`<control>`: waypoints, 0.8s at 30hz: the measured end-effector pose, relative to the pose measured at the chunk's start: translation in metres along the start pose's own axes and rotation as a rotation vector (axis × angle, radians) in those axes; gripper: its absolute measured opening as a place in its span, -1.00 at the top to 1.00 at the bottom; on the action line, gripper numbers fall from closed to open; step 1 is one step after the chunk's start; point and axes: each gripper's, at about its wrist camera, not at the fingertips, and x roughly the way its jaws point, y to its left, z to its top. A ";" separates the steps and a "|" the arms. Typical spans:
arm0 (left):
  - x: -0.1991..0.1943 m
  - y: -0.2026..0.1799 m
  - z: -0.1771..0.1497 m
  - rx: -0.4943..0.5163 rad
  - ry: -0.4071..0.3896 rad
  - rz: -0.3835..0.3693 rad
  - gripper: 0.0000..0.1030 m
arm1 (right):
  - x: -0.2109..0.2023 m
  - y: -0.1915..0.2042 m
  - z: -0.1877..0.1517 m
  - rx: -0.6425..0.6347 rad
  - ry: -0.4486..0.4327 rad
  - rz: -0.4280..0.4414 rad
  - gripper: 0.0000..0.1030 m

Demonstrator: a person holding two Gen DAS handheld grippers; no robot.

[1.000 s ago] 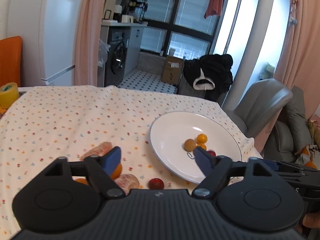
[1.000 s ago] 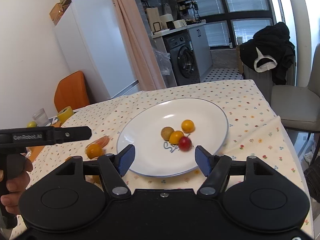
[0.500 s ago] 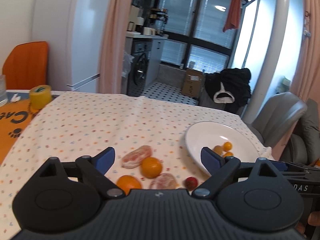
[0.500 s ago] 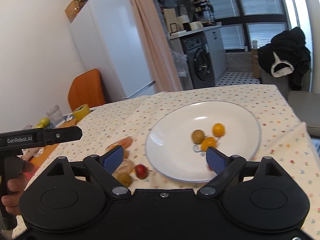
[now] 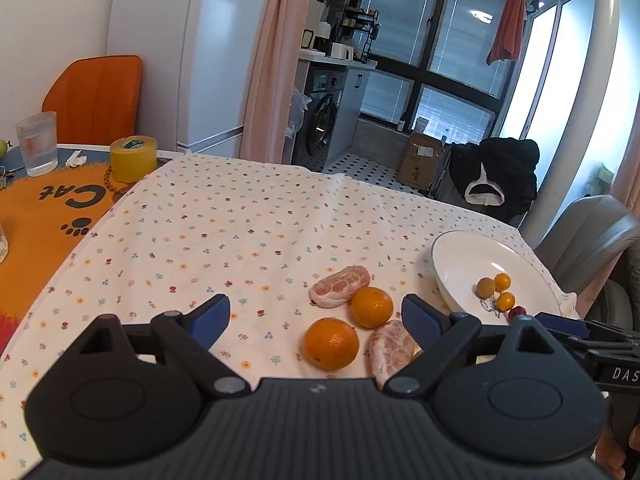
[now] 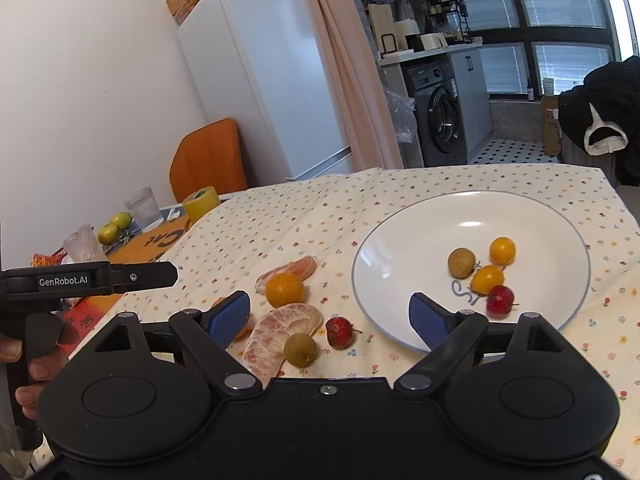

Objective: Organize fruits
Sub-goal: 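Grasp a brown kiwi with the right tool while the left grasps a large orange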

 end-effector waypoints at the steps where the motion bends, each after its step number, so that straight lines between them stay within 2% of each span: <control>1: 0.001 0.001 -0.001 0.001 0.004 0.002 -0.77 | 0.001 0.001 -0.001 -0.001 0.007 0.000 -0.55; 16: 0.024 0.000 -0.011 -0.003 0.049 -0.005 -0.72 | 0.018 0.006 -0.009 0.002 0.084 0.040 -0.01; 24: 0.042 -0.003 -0.013 0.028 0.082 -0.018 -0.50 | 0.034 0.013 -0.010 -0.045 0.140 0.049 0.16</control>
